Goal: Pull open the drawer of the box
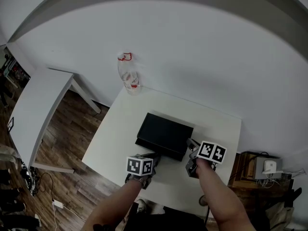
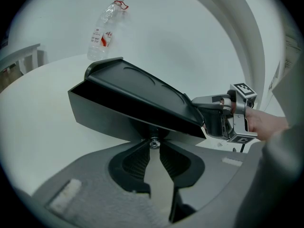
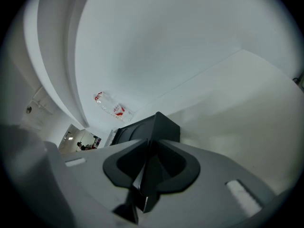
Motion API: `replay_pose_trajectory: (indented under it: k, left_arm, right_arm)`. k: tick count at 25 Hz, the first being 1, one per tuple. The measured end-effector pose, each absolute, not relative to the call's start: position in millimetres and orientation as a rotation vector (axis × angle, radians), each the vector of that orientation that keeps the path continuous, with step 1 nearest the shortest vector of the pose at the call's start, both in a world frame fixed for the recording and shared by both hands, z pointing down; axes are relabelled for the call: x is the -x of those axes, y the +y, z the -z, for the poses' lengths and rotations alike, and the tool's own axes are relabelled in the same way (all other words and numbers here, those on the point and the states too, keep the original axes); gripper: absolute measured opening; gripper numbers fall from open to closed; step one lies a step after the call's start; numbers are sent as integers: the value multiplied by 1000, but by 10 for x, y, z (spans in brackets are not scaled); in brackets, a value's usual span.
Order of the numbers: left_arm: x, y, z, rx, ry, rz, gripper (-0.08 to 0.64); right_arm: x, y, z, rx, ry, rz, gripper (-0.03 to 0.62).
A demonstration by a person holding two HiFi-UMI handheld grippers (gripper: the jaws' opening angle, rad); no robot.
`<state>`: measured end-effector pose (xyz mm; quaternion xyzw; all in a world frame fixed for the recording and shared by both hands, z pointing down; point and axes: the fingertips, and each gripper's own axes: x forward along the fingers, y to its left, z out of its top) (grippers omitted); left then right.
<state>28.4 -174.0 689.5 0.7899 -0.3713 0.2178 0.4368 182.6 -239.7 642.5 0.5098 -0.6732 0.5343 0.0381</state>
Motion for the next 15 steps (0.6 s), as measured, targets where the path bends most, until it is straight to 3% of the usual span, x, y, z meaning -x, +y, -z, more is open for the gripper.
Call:
replay_pose_trajectory:
  k: [15]
  left_arm:
    - [-133, -1372, -6907, -1943, -919, -527, 69]
  right_arm:
    - [-1840, -2417, -6431, -1575, -2065, -1627, 74]
